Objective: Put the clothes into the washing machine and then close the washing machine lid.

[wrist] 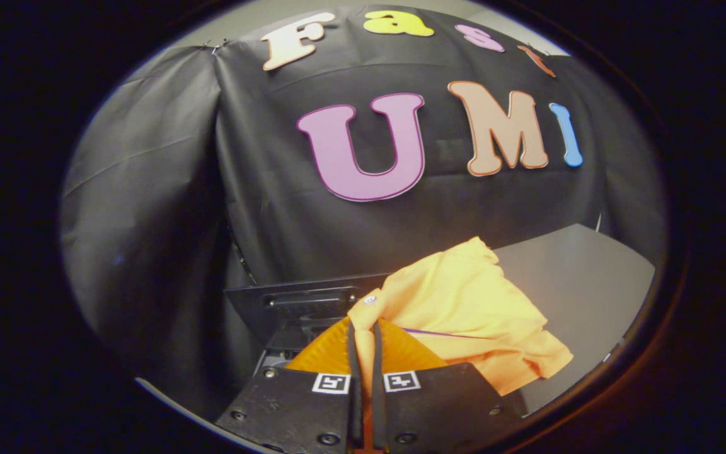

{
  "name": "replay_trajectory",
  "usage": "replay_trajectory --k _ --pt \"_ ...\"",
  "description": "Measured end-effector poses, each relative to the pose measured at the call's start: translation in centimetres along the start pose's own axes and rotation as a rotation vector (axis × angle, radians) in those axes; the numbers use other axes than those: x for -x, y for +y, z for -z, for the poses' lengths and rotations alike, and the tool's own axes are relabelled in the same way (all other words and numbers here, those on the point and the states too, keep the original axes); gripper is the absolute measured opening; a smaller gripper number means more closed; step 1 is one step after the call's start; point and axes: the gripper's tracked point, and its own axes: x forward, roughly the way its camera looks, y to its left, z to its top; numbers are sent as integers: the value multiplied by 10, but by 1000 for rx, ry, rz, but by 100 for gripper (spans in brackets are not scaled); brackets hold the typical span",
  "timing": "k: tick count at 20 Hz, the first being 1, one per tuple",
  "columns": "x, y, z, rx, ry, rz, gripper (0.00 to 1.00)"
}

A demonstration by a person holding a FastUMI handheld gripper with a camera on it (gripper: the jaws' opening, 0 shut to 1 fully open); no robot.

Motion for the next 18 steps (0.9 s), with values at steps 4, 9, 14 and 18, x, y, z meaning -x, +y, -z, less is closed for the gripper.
replay_trajectory --k 4,9,14,18 --pt "-29 31 27 -28 47 -45 6" --pt "-62 57 76 25 116 -84 6" --pt "-83 72 107 39 145 -96 6" --pt "-90 65 117 47 156 -60 9"
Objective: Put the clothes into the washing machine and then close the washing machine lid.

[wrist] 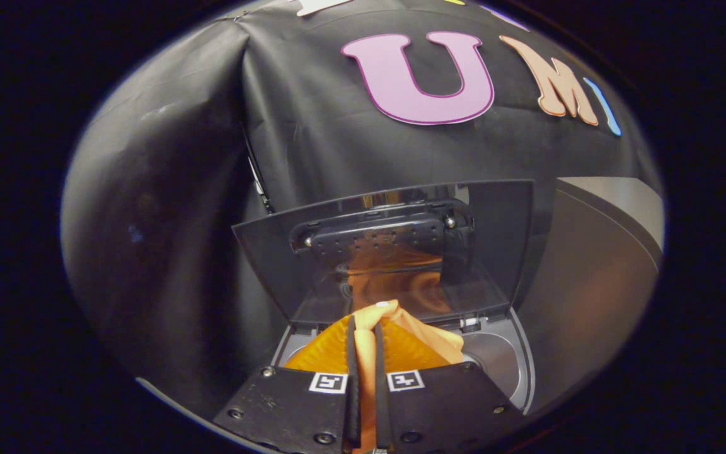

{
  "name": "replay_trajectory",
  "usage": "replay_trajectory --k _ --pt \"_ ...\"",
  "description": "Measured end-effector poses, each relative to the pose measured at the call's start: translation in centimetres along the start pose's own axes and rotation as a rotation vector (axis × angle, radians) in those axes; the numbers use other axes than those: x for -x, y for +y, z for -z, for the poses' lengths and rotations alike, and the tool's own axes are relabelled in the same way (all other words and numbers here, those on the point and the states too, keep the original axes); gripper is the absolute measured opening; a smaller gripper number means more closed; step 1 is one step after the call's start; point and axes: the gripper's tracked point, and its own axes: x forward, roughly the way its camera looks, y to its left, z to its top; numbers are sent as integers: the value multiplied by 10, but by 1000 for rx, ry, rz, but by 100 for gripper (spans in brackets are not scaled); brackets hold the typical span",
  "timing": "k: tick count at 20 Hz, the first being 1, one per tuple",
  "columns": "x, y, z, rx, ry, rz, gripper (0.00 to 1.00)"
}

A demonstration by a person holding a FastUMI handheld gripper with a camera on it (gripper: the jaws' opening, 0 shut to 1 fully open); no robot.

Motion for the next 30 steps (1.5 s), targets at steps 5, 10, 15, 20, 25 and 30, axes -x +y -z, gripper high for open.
replay_trajectory --k 5,10,15,20,25,30 --pt "0 -23 8 -48 23 63 17" --pt "12 -30 -2 -6 -2 75 48" --pt "27 -26 -11 68 -27 71 97" --pt "37 -23 -23 121 -58 68 97" --pt "44 -21 -42 138 -87 76 97" --pt "43 -17 -57 173 -115 93 97"
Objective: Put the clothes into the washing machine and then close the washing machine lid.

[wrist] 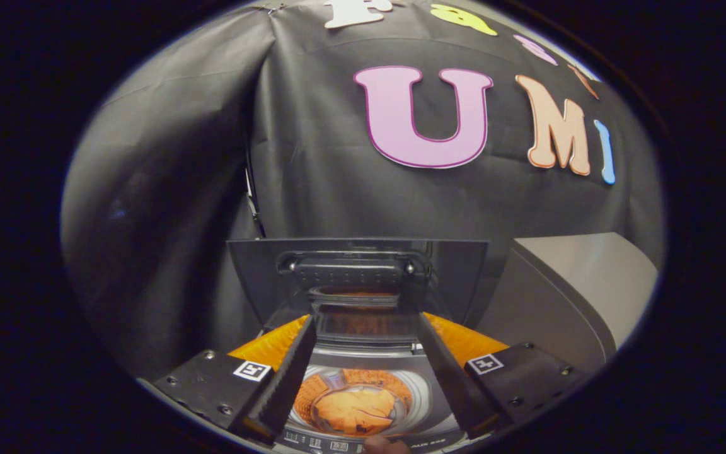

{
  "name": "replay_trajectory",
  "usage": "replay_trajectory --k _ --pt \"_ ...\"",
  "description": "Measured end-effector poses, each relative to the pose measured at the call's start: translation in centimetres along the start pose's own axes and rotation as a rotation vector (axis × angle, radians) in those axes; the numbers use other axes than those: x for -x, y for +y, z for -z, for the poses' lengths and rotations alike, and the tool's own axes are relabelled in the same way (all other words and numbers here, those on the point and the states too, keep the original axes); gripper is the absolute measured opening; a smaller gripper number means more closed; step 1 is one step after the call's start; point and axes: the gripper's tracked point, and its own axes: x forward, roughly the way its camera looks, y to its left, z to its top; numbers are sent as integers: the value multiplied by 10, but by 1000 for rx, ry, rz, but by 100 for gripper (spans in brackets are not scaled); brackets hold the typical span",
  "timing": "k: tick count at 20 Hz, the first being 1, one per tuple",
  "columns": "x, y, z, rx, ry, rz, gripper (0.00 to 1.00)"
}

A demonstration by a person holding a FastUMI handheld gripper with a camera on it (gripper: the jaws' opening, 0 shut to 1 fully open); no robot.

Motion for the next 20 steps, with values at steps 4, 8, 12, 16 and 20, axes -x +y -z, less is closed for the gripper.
replay_trajectory --k 4,8,12,16,20 --pt "-3 -1 -11 19 -25 14 97" --pt "-18 -5 -30 4 -66 28 96" --pt "-40 -16 -44 -12 -96 75 95" --pt "-63 -13 -59 -23 -131 101 95" --pt "-90 -15 -77 -37 -159 162 95"
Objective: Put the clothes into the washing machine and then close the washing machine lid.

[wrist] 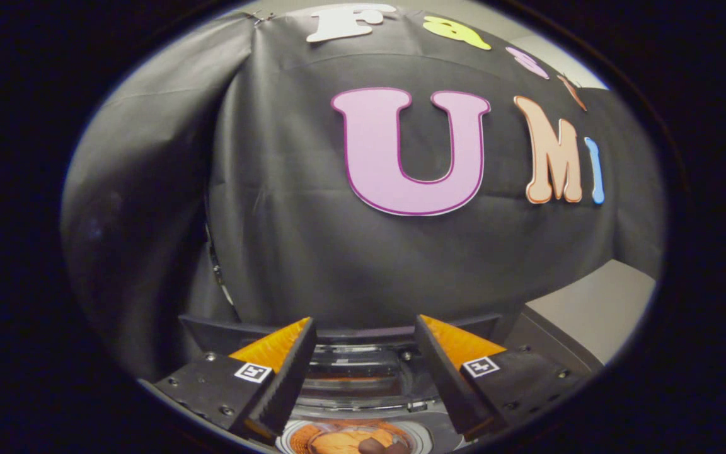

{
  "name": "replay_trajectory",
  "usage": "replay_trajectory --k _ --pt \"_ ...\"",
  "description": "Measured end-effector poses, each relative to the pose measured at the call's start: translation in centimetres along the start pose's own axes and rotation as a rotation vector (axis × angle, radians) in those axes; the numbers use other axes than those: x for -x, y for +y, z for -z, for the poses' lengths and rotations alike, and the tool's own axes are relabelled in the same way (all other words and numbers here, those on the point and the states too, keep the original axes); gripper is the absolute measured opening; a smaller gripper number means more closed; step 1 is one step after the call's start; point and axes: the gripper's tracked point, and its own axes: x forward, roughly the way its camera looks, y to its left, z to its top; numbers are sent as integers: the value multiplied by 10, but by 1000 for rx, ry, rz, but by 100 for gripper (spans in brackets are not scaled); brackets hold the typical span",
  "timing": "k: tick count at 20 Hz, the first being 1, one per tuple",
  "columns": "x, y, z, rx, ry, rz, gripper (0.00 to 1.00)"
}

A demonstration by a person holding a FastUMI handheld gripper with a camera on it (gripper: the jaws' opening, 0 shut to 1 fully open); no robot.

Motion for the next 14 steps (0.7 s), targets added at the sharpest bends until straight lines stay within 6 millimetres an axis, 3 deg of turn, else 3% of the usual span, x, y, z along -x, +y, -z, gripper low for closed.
replay_trajectory --k 3,7,8,12,14 --pt "-24 3 7 2 27 22 95" --pt "-41 3 14 -14 51 24 95" --pt "-41 3 8 -18 37 26 95" --pt "-43 7 17 3 119 8 97" --pt "-39 8 14 9 146 11 91"
